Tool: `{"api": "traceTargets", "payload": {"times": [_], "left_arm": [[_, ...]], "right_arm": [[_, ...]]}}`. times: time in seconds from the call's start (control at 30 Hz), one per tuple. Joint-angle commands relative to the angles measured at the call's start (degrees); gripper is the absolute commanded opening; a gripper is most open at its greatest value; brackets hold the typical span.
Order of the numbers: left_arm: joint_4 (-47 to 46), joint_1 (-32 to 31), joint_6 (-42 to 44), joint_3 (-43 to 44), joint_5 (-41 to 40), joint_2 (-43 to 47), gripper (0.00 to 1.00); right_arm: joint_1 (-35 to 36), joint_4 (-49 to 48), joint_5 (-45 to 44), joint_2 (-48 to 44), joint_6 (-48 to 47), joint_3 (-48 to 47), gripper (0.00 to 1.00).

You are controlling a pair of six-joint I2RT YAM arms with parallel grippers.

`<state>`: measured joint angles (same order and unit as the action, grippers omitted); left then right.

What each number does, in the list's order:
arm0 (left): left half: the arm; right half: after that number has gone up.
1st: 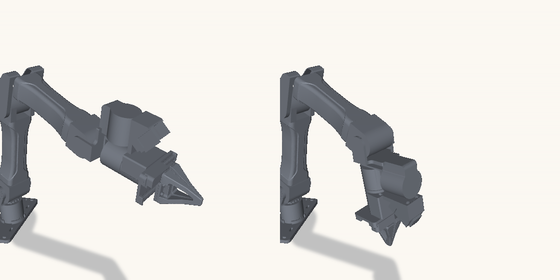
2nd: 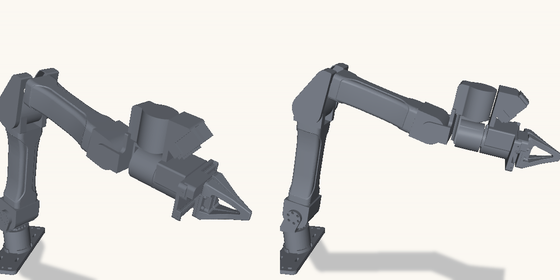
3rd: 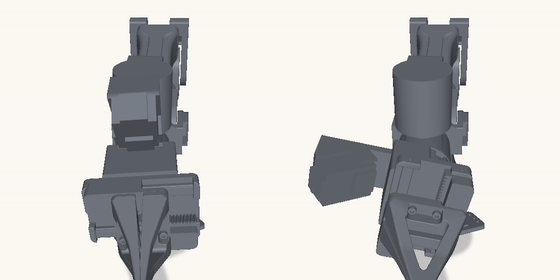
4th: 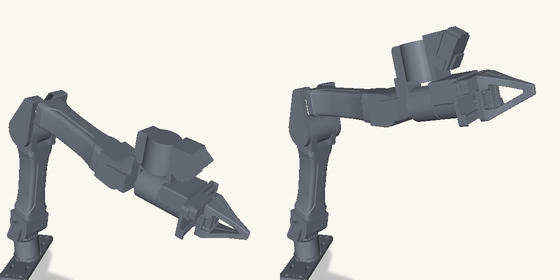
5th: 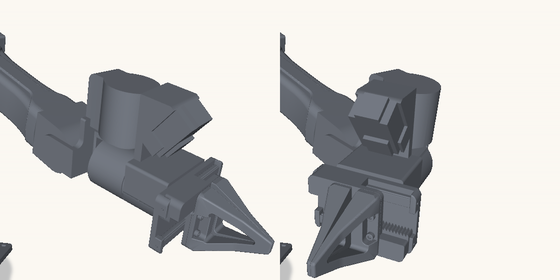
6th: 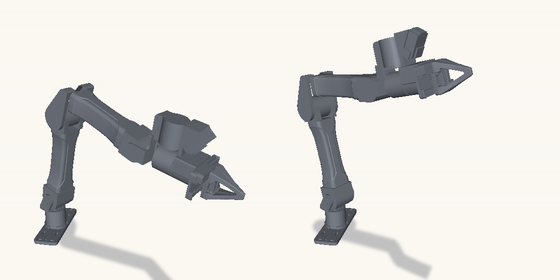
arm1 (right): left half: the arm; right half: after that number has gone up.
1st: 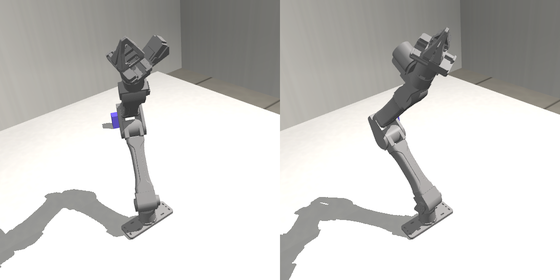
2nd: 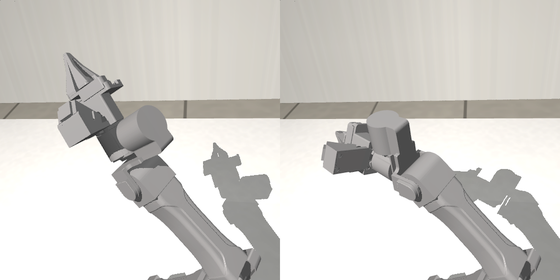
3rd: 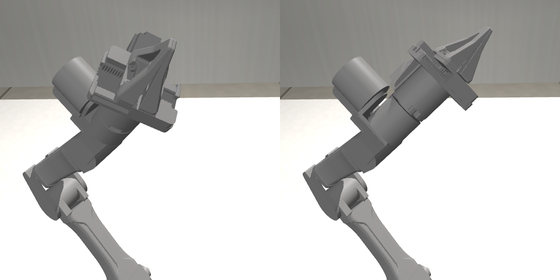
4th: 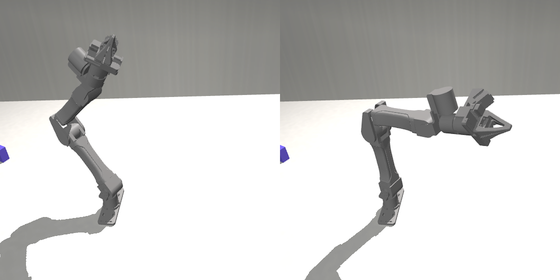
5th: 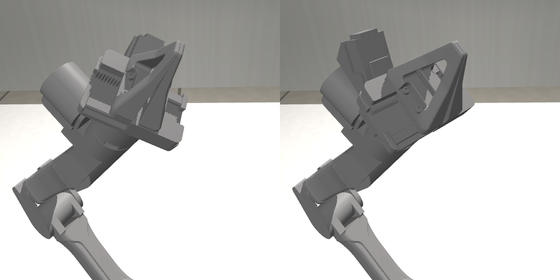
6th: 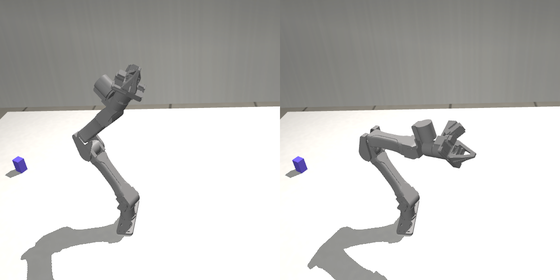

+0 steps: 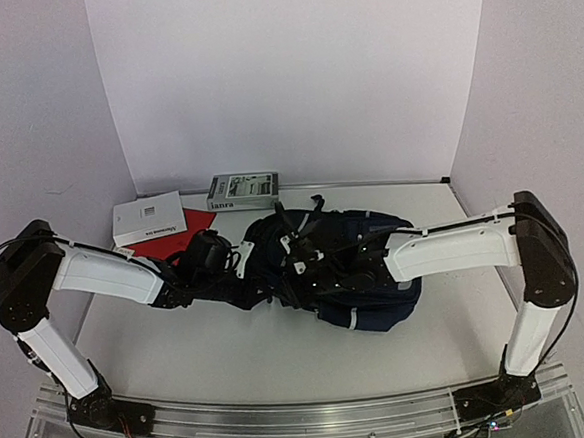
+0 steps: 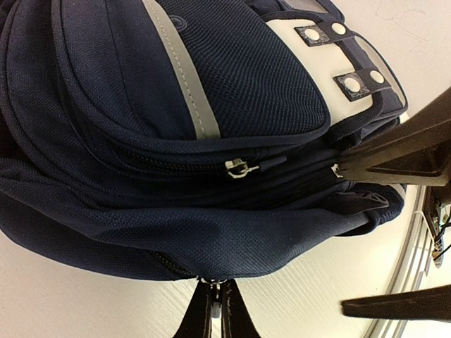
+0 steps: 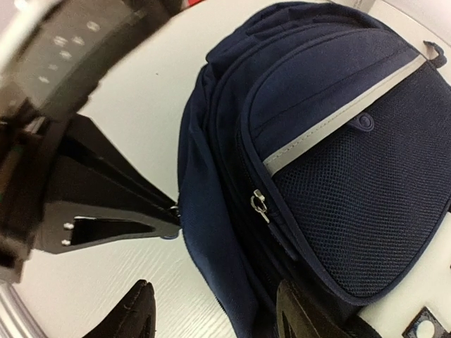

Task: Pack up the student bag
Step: Unzip the student bag at the center of the board.

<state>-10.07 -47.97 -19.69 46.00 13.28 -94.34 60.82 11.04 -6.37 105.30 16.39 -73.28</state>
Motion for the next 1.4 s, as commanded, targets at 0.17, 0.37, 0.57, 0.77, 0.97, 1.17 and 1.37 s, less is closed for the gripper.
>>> {"api": "traceTargets", "payload": {"times": [0.17,0.37,0.57,0.77,0.97,1.17,1.37], "left_arm": [[0.54,0.17,-2.16,1.74,-4.25,3.37,0.00],[5.60,0.36,-4.46,4.61,-15.40,2.58,0.00],[7.31,5.96,-6.57,3.92,-20.74,2.67,0.00],[6.61,11.34,-3.00,5.04,-21.70,2.22,0.00],[2.82,13.86,2.08,6.28,-13.93,-1.21,0.00],[-5.08,12.14,6.04,1.45,5.44,1.24,0.00],[-6.98,8.55,1.46,-3.75,6.66,7.28,0.00]], "right_arm": [[0.27,-6.66,-1.96,5.69,-4.16,-1.94,0.38],[0.31,-7.05,-7.79,3.88,-2.15,-0.90,0.01],[0.28,-5.35,-6.75,-3.06,0.15,4.68,0.00],[0.81,-3.56,-3.63,-8.70,4.07,11.23,0.00],[2.21,-1.71,-2.61,-12.53,6.95,14.94,0.00],[2.42,-0.84,-5.79,-12.73,10.05,9.76,0.63],[3.84,-0.85,-9.36,-7.25,9.05,1.80,0.90]]}}
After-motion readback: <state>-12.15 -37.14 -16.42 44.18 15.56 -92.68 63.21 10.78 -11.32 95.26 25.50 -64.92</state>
